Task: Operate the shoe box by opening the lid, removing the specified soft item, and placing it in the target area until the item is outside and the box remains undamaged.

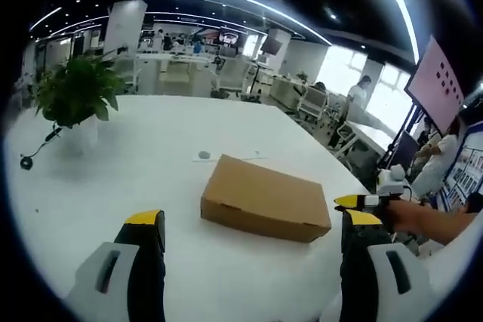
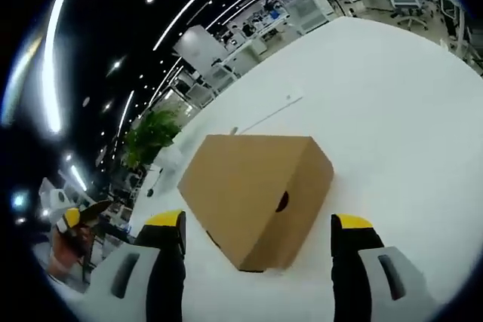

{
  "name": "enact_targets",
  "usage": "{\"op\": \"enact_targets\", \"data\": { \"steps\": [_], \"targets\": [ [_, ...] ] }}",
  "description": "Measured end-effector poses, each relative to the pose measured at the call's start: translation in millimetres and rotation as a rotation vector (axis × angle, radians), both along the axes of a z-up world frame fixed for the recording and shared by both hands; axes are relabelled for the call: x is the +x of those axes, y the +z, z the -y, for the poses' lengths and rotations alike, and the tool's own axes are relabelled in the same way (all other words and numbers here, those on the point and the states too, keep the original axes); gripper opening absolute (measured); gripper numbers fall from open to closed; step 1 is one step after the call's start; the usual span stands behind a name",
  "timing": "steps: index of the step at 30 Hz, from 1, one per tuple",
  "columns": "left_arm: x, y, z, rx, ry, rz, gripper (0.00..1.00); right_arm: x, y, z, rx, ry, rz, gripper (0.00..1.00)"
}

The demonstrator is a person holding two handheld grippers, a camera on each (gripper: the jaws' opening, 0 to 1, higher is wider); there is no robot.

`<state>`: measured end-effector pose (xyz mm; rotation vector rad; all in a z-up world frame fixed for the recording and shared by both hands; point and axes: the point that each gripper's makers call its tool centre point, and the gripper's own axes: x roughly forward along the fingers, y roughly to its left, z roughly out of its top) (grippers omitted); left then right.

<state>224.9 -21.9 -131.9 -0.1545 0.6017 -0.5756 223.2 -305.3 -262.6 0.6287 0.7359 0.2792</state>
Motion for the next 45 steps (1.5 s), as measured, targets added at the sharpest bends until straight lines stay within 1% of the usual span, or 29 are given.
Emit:
{"op": "enact_targets", "data": {
  "steps": [4, 5, 7, 10, 12, 16, 18, 19, 20, 22, 24, 26, 29, 37, 39, 42, 45],
  "targets": [
    [-3.9, -3.1, -1.1, 0.002, -0.002, -0.005, 0.99, 0.8, -1.2, -0.2, 0.01, -0.007, -0.003, 0.8],
    [-5.3, -4.8, -1.6, -0.002, 0.0, -0.016, 0.99, 1.2, -2.8, 0.4, 0.012, -0.01, -0.005, 0.79],
    [-6.9, -7.5, -2.3, 0.002, -0.001, -0.029, 0.99, 3.2, -7.2, 1.8, 0.031, -0.027, -0.017, 0.79],
    [-7.3, -8.7, -3.5, 0.013, -0.003, -0.035, 0.99, 8.3, -10.3, 2.7, 0.07, -0.058, -0.018, 0.78],
    [-5.9, -7.3, -3.3, 0.013, -0.003, -0.034, 0.99, 12.1, -14.6, 1.8, 0.103, -0.083, -0.028, 0.77],
    [-1.2, -3.6, -6.6, 0.013, 0.008, -0.029, 0.99, 16.0, -18.4, -0.5, 0.141, -0.092, -0.038, 0.77],
    [-0.6, -1.3, -7.0, 0.016, 0.01, -0.026, 0.99, 19.0, -16.9, 0.6, 0.176, -0.111, -0.034, 0.77],
    [-0.6, -1.2, -7.2, 0.018, 0.009, -0.027, 0.99, 19.3, -17.0, 0.7, 0.182, -0.112, -0.035, 0.77],
    [-1.0, -1.4, -7.2, 0.02, 0.009, -0.027, 0.99, 21.0, -17.9, 1.1, 0.207, -0.119, -0.04, 0.77],
    [-1.7, -2.6, -6.3, 0.022, 0.008, -0.031, 0.99, 21.9, -19.8, 2.2, 0.213, -0.125, -0.042, 0.77],
    [-3.2, -5.4, -5.9, 0.033, 0.006, -0.044, 0.97, 23.3, -24.3, 4.4, 0.225, -0.131, -0.053, 0.76],
    [-4.9, -3.1, -3.3, 0.028, 0.003, -0.048, 0.96, 23.3, -25.7, 3.4, 0.236, -0.119, -0.053, 0.76],
    [-5.4, 1.6, 0.8, 0.02, 0.001, -0.038, 0.96, 22.8, -30.5, 4.6, 0.245, -0.114, -0.06, 0.76],
    [-7.1, 2.2, 2.5, 0.033, 0.006, -0.037, 0.96, 25.9, -41.2, 0.3, 0.276, -0.089, -0.074, 0.72],
    [-8.0, -0.1, 0.6, 0.04, 0.012, -0.047, 0.95, 27.7, -41.7, -1.7, 0.283, -0.079, -0.07, 0.71],
    [-8.9, 2.4, 0.5, 0.033, 0.025, -0.041, 0.95, 29.8, -42.8, -4.3, 0.299, -0.08, -0.074, 0.71],
    [-10.3, 0.9, 0.8, 0.039, 0.029, -0.043, 0.95, 31.9, -45.4, -5.7, 0.304, -0.076, -0.079, 0.68]
  ]
}}
